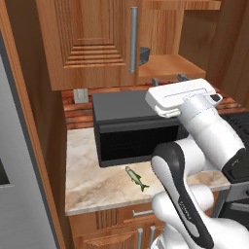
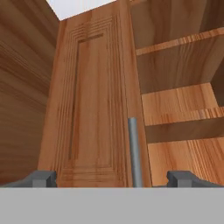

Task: Retrieve the tupperware from the cabinet, then place the raw meat into the tupperware to avoid contamination.

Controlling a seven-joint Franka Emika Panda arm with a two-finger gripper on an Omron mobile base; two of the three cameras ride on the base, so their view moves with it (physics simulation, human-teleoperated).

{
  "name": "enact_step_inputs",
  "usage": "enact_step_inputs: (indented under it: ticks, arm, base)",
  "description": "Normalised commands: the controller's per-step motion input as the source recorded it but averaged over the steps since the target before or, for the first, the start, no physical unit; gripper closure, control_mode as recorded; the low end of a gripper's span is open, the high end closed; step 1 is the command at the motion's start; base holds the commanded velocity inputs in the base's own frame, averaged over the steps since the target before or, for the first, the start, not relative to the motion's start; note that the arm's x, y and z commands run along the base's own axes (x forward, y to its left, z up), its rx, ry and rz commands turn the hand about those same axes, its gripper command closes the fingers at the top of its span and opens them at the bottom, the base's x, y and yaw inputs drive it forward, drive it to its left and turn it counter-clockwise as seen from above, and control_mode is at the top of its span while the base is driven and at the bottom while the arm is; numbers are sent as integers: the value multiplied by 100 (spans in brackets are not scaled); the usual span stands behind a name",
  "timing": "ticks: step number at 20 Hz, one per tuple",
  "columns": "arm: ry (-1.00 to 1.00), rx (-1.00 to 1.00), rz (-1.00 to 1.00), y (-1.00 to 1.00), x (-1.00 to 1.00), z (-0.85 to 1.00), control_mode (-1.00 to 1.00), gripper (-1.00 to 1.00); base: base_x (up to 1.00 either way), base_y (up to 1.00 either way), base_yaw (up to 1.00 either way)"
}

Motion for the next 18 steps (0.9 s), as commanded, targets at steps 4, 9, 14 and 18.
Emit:
enact_step_inputs:
  ticks: [4,9,14,18]
  arm:
    - [-2,0,-5,0,9,13,-100,-100]
    - [0,0,-4,0,18,17,-100,-100]
    - [2,0,-2,0,23,12,-100,-100]
    - [5,0,-1,0,28,3,-100,-100]
  base:
    - [0,0,0]
    - [0,0,0]
    - [0,0,0]
    - [0,0,0]
